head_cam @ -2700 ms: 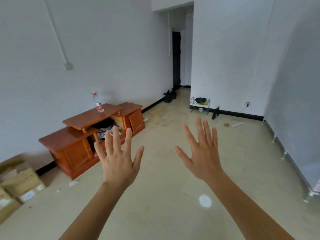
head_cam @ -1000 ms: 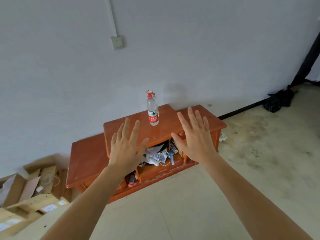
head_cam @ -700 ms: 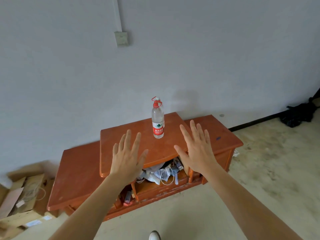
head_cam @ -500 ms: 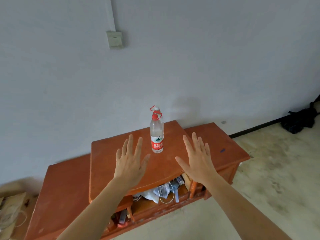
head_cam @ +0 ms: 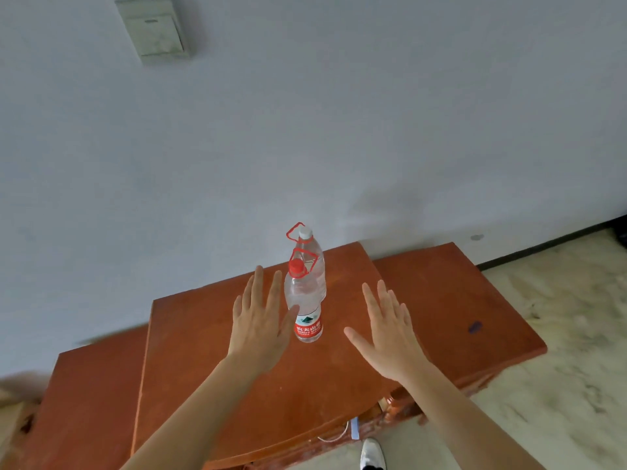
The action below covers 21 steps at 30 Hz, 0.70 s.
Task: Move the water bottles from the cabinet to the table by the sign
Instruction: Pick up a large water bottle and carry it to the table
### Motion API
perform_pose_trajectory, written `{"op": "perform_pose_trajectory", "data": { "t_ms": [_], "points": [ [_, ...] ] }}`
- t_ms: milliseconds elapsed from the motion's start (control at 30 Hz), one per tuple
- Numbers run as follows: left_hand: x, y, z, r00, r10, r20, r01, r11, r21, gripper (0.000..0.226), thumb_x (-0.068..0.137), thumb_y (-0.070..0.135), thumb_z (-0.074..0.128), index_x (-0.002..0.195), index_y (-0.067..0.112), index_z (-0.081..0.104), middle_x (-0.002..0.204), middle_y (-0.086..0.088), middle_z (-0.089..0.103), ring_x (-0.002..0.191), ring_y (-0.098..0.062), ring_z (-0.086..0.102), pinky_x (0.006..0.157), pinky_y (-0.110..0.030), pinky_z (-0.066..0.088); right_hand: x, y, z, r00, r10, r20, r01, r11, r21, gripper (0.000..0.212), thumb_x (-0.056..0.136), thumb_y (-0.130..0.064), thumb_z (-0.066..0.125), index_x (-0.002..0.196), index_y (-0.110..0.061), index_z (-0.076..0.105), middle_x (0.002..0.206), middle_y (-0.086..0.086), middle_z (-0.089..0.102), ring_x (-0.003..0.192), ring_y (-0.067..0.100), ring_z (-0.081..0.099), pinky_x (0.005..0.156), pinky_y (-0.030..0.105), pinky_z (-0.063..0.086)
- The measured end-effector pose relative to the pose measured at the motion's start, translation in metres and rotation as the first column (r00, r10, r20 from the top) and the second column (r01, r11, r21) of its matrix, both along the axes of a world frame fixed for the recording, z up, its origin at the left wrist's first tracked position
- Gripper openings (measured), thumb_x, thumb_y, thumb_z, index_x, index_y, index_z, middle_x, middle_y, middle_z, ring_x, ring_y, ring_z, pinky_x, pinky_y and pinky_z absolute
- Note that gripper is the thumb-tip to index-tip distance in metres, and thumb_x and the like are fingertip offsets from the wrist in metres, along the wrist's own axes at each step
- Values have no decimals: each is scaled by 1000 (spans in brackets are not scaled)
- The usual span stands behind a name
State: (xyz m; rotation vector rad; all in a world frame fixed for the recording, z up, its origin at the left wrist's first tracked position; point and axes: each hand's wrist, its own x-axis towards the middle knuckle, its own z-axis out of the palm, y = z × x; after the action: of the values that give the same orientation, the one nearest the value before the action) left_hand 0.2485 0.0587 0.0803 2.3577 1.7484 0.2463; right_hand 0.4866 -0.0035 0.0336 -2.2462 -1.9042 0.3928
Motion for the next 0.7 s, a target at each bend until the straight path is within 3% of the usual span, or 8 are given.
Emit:
{"op": "perform_pose_trajectory", "data": {
  "t_ms": [233,367,467,533,600,700],
  "points": [
    [58,89,-13,994,109,16,-109,994,-28,91,83,84,2,161,36,0,169,-1,-16,157,-28,1,124,-50,12,34,106,-48,974,170,-152,-189,975,-119,99,92,-78,36,158,-32,-23,166,2,-29,157,27,-13,120,40,-4],
    [78,124,-37,993,81,-89,-88,993,-75,73,93,77,19,158,43,20,171,3,-1,157,-24,0,124,-49,8,28,141,-94,940,215,-266,-285,922,-263,114,85,-79,53,160,-30,-18,170,2,-20,158,26,-5,125,44,10],
    [78,123,-56,990,135,39,-133,990,-46,44,104,51,38,141,33,54,160,0,39,150,-27,33,120,-48,26,13,149,-120,889,227,-397,-352,894,-277,122,80,-75,66,159,-32,-17,171,-2,-11,158,21,2,125,44,17],
    [70,118,-64,982,142,129,-152,986,74,35,102,44,45,127,28,64,147,-3,55,138,-29,50,111,-48,38,0,154,-133,855,248,-454,-384,893,-235,127,75,-74,72,159,-36,-15,171,-7,-5,158,17,8,126,44,20],
    [52,117,-75,970,138,202,-167,976,137,33,101,40,47,124,25,65,143,-4,59,132,-28,55,105,-42,42,-19,163,-147,842,290,-456,-416,886,-205,132,69,-79,73,160,-36,-11,171,-8,3,157,16,14,125,50,25],
    [17,117,-87,909,224,352,-275,956,101,33,100,35,55,130,24,63,142,-3,57,121,-23,62,97,-34,51,-46,170,-161,848,333,-412,-425,892,-153,127,66,-80,74,160,-31,5,169,-3,17,155,20,21,122,59,26]
  ]
}}
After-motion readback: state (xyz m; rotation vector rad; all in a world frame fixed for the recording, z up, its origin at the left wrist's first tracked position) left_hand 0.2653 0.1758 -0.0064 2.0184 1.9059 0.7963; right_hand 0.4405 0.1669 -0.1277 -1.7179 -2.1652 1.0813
